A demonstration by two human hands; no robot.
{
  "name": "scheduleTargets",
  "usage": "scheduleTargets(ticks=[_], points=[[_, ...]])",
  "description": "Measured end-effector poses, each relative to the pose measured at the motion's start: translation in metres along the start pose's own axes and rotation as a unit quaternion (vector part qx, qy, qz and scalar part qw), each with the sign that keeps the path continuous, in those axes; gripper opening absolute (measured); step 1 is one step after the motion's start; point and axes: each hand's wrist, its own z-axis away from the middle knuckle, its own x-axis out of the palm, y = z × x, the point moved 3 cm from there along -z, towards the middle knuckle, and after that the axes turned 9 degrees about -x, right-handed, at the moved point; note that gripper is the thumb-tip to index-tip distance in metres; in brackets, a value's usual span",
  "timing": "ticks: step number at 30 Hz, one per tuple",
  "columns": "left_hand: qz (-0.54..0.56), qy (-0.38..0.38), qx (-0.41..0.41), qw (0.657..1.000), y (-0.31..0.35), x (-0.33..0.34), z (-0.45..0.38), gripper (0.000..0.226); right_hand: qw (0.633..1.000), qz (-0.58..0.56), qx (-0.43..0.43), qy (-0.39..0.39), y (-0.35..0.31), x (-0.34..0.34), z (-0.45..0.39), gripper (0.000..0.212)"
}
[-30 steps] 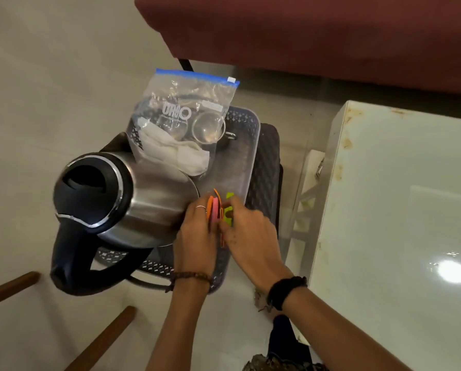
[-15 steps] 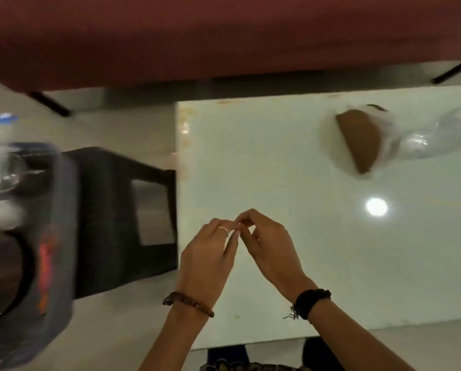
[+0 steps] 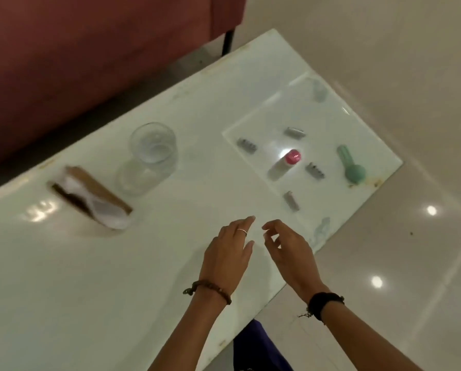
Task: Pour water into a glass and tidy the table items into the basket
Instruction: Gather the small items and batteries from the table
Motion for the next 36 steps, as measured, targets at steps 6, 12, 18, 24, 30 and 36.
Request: scheduleTargets(ticks=[6, 12, 18, 24, 30, 36], points=[[-0.159, 0.002, 0.048, 0.986, 0.029, 0.028, -0.098, 0.053, 0.998, -0.012, 0.044, 0.043, 0.064, -0.040, -0.039, 0.019], [-0.294, 0.108, 0.040, 0.949, 0.013, 0.002, -0.184, 0.068, 0.997, -0.024, 0.050, 0.050, 0.083, -0.031, -0.069, 0.033], [-0.285, 0.125, 0.032, 0.950, 0.021, -0.009, -0.208, 0.043, 0.997, -0.040, 0.050, 0.048, 0.084, -0.023, -0.075, 0.016], [0.201, 0.130, -0.169, 0.956, 0.018, -0.003, -0.149, 0.020, 0.973, -0.209, 0.093, -0.036, 0.062, -0.015, -0.071, 0.017], [0.526, 0.080, -0.314, 0.786, -0.043, -0.045, -0.035, 0.014, 0.940, -0.321, 0.049, -0.105, -0.029, 0.018, -0.036, 0.013], [0.554, 0.166, -0.328, 0.747, -0.141, -0.119, 0.111, 0.012, 0.907, -0.349, -0.044, -0.232, -0.174, 0.098, 0.024, 0.014]])
